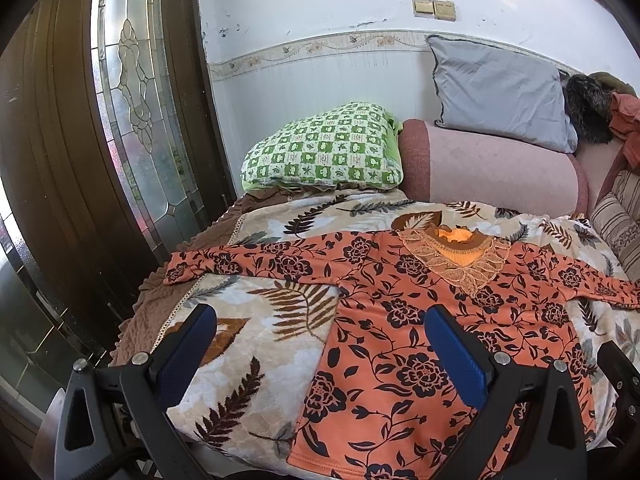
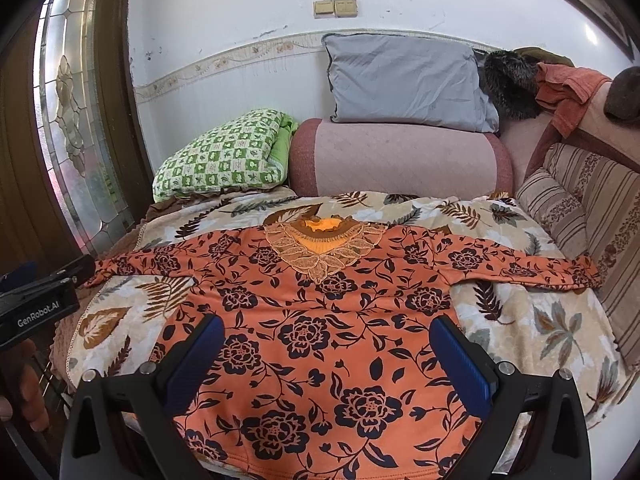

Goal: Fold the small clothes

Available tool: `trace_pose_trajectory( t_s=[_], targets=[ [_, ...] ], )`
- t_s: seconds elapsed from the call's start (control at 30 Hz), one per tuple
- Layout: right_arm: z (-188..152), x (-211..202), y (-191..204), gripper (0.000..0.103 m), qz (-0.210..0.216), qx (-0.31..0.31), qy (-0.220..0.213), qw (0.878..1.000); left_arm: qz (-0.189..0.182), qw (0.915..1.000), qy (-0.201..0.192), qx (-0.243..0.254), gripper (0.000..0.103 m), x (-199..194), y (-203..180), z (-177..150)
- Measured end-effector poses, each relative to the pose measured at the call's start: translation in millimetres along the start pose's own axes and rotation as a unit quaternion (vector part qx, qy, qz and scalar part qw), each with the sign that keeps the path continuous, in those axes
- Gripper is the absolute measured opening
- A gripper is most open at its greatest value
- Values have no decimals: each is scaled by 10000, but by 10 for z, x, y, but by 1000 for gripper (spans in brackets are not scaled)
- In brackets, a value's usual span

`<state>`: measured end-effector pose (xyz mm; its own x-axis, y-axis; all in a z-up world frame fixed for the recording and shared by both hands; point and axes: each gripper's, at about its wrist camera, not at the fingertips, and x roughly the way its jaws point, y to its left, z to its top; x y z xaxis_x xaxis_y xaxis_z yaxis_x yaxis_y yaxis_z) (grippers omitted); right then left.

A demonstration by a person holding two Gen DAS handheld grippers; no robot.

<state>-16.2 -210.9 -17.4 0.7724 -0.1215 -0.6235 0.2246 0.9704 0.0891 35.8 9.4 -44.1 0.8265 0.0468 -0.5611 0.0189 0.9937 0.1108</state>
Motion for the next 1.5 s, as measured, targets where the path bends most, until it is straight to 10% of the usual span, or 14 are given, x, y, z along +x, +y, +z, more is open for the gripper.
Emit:
trace_pose_trajectory(
  t_s=[0.57, 0.87, 1.03, 1.3, 1.5],
  targets=[
    [179, 450, -281, 103, -18, 173, 109, 9998, -188, 9992, 316, 170, 103, 558, -340, 94],
    [219, 1138, -1746, 103, -394, 1332, 320, 9898, -894, 9782, 1766, -622, 103, 2043, -1012, 129],
    [5, 1459, -3312, 103, -702, 3190, 295, 9447, -1361, 9626, 2169, -889, 103, 2492, -1318, -68],
    [-658, 1782, -5138, 78, -345, 5779, -380, 8145, -461, 9923, 1153, -9, 103, 2640, -1362, -53],
    [-749, 2059, -5604, 53, -493, 6124, -550, 7871, -715, 9899, 1210, -205, 103, 2853, -1418, -21]
  ],
)
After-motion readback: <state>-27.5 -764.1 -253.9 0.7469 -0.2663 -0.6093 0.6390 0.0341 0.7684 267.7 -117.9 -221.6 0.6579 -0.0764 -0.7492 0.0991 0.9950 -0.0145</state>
